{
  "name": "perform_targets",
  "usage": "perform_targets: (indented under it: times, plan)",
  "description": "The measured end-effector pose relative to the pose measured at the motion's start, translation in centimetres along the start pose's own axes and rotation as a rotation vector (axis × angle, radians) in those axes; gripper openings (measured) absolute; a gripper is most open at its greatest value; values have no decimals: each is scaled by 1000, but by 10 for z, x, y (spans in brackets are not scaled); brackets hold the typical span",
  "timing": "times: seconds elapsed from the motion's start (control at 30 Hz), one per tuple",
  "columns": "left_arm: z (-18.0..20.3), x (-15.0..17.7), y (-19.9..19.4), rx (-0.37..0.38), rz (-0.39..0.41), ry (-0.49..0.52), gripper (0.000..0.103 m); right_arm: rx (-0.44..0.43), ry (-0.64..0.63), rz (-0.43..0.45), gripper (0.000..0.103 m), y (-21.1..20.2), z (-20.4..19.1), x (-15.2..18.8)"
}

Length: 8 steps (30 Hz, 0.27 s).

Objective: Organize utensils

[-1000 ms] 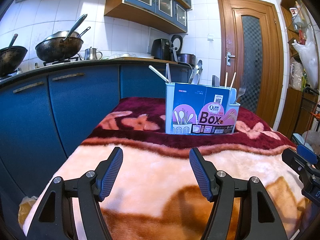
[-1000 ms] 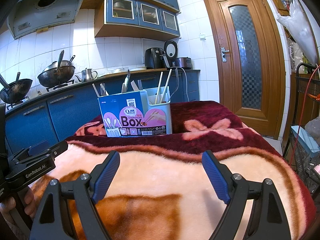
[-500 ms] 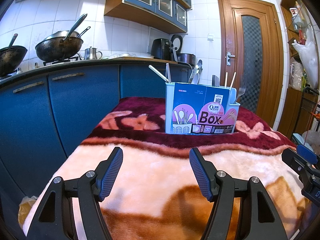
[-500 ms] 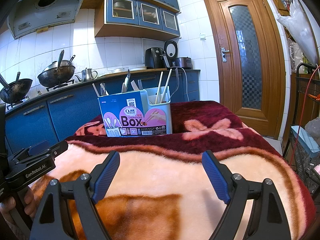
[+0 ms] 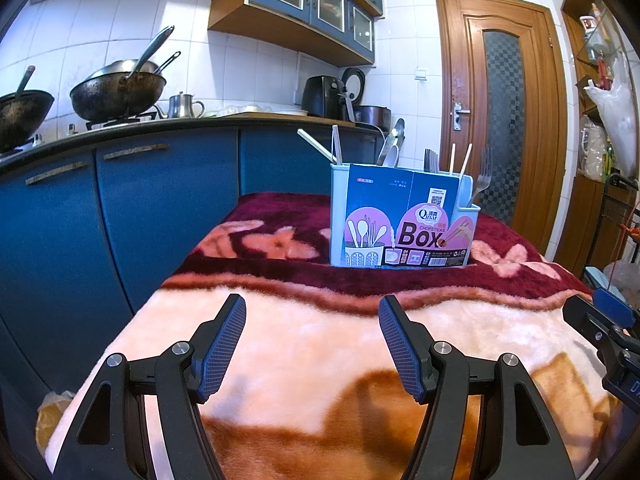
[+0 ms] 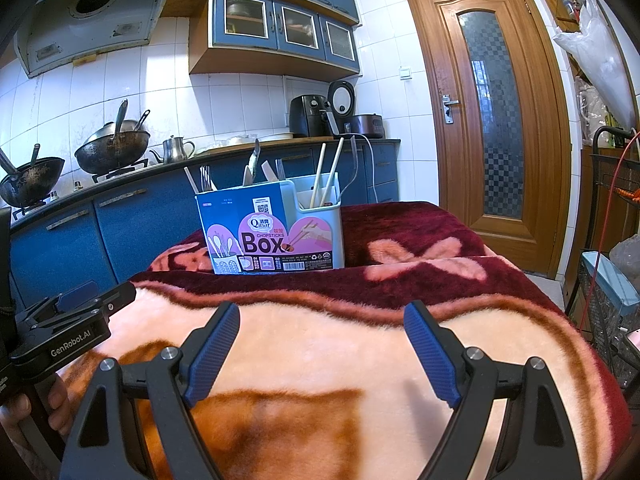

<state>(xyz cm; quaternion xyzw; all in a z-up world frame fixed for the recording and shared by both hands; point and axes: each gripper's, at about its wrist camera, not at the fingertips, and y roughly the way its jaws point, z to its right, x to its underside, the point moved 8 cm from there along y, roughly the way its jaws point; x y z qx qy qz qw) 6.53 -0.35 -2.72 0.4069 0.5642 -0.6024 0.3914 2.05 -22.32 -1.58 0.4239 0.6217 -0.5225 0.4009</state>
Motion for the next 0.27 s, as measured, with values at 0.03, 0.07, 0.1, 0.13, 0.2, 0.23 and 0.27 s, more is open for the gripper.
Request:
perform_targets:
  times: [0.03,0.07,0.1,0.13,0.2,0.23,0.27]
  plan:
    - [0,0,0,0,0,0,70,0,0,0,86,0,0,0]
    - [0,0,0,0,0,0,70,0,0,0,86,0,0,1]
    - [0,0,0,0,-1,-1,70,0,0,-1,86,0,1,1]
    - [0,0,0,0,0,-1,70,0,0,-1,86,0,1,1]
    - [0,0,0,0,-2,-1,70,0,-1,-1,86,0,1,0]
    - [0,0,0,0,-2,0,70,0,-1,-1,86,0,1,0]
    - [0,1,0,1,-2,0,70,0,-1,-1,86,0,0,0]
